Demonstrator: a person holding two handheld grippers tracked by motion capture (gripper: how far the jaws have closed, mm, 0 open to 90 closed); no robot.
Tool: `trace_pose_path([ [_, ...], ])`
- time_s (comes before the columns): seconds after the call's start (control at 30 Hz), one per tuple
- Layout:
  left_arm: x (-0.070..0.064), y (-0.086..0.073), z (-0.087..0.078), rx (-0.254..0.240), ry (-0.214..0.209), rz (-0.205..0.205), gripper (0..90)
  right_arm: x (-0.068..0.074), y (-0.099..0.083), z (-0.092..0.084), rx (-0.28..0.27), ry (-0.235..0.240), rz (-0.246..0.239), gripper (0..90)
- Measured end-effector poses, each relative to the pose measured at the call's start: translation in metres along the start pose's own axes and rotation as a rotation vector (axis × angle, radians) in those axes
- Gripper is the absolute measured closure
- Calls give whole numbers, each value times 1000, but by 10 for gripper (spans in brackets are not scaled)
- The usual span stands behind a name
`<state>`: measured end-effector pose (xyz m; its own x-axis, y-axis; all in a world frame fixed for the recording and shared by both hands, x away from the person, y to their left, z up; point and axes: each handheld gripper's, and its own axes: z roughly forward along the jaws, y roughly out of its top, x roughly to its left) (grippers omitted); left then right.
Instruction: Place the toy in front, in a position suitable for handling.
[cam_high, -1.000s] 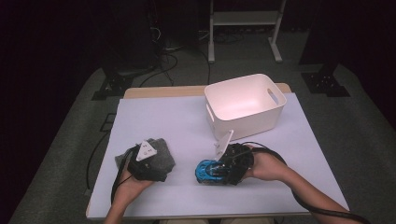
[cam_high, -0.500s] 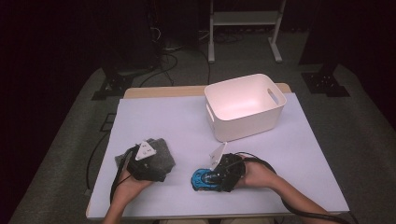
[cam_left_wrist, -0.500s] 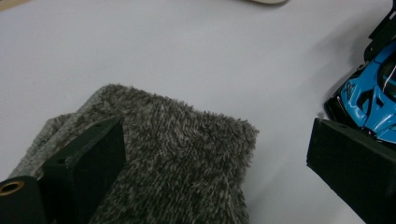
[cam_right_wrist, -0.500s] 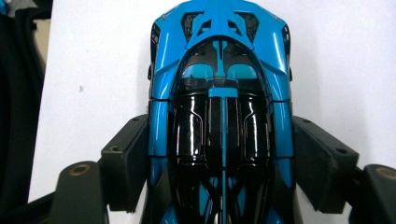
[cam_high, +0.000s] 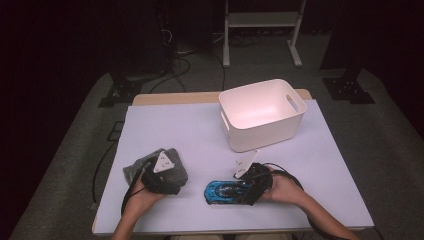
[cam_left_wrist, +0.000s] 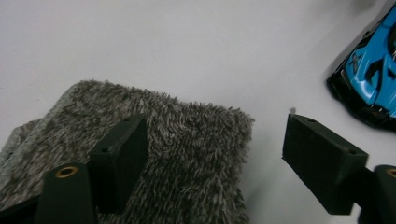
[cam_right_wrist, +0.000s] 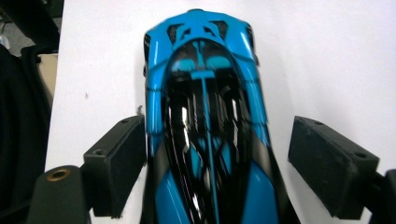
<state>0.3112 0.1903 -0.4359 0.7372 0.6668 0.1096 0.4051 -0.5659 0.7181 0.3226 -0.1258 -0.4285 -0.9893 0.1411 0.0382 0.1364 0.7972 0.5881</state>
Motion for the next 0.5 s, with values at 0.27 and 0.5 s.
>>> trace_pose_path([
  [0.27, 7, -5, 7, 35, -15, 1, 497, 8, -23, -10, -63, -34, 8, 161],
  [0.5, 11, -1, 7, 51, -55, -1, 786, 6, -36, -15, -110, -35, 26, 162],
])
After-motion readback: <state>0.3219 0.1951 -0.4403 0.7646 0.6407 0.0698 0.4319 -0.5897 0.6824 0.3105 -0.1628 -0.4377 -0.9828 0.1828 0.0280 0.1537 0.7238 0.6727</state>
